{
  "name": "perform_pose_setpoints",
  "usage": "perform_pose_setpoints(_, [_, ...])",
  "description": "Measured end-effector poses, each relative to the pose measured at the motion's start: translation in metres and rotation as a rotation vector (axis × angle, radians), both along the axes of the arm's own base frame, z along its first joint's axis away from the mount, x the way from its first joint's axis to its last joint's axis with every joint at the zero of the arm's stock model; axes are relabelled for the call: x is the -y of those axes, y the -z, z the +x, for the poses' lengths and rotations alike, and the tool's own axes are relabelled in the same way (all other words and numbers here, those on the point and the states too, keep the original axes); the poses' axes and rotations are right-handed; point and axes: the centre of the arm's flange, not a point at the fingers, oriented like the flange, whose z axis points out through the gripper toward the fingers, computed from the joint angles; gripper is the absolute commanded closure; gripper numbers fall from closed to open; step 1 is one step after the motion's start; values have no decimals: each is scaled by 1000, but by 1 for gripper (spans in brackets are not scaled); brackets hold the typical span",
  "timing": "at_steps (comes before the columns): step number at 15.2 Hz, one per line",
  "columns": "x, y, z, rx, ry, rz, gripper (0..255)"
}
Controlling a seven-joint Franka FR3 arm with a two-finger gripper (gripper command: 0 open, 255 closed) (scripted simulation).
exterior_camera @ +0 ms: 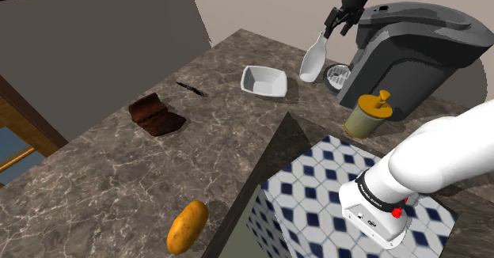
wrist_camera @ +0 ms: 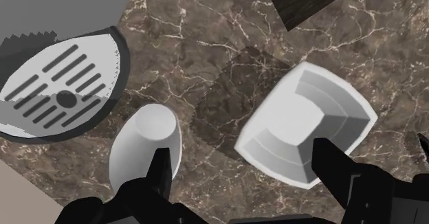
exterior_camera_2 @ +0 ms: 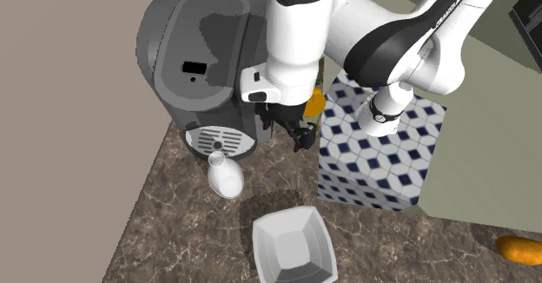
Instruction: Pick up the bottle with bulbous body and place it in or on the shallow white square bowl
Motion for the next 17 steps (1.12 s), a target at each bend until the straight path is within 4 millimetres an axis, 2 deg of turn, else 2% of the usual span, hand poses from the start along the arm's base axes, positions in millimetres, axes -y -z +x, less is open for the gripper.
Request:
perform_pose_setpoints(12, [113,57,81,16,12,-26,0])
perform_pose_setpoints(17, [120,82,91,17,11,-28,0])
